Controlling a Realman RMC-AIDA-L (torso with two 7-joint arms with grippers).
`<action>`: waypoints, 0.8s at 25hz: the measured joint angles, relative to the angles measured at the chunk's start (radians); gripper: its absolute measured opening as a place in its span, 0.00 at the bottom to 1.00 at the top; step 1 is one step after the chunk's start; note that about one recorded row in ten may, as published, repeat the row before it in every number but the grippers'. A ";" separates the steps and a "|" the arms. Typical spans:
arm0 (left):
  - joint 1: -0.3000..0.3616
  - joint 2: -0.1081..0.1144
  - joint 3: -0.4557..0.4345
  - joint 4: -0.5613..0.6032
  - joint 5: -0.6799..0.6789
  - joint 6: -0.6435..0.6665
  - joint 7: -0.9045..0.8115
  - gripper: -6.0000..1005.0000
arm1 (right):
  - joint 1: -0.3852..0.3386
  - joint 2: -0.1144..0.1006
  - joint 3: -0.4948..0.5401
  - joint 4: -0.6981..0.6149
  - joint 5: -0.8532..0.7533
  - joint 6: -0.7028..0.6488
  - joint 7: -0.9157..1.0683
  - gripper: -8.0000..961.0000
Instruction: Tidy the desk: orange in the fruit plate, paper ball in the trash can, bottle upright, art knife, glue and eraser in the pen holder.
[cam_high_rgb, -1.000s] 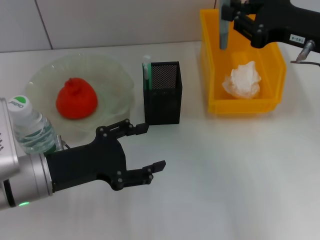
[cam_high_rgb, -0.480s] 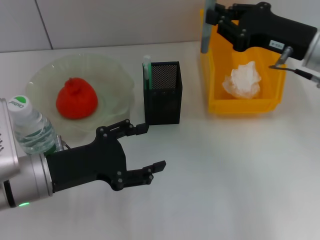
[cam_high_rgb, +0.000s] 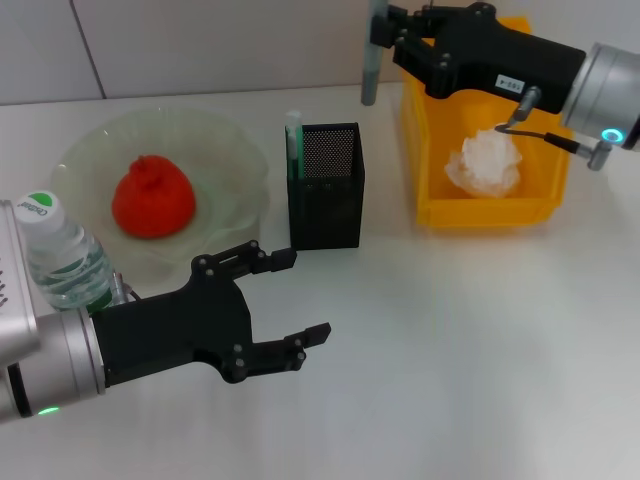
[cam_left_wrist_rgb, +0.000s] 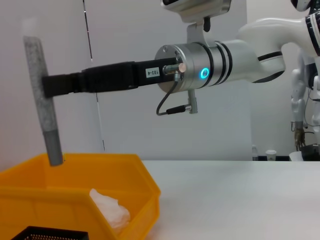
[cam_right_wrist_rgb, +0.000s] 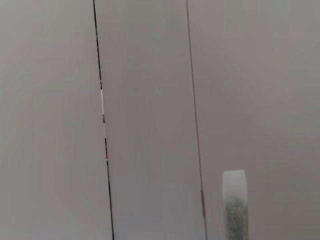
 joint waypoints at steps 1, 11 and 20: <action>0.000 0.000 0.000 -0.001 0.000 0.000 0.000 0.82 | 0.007 0.000 0.000 0.011 0.000 0.001 -0.004 0.13; -0.002 -0.001 0.000 -0.004 -0.001 0.000 0.003 0.82 | 0.071 -0.007 0.001 0.135 -0.003 0.029 -0.050 0.13; -0.012 -0.002 0.000 -0.013 -0.001 0.000 0.012 0.82 | 0.106 -0.007 -0.007 0.202 -0.004 0.066 -0.078 0.13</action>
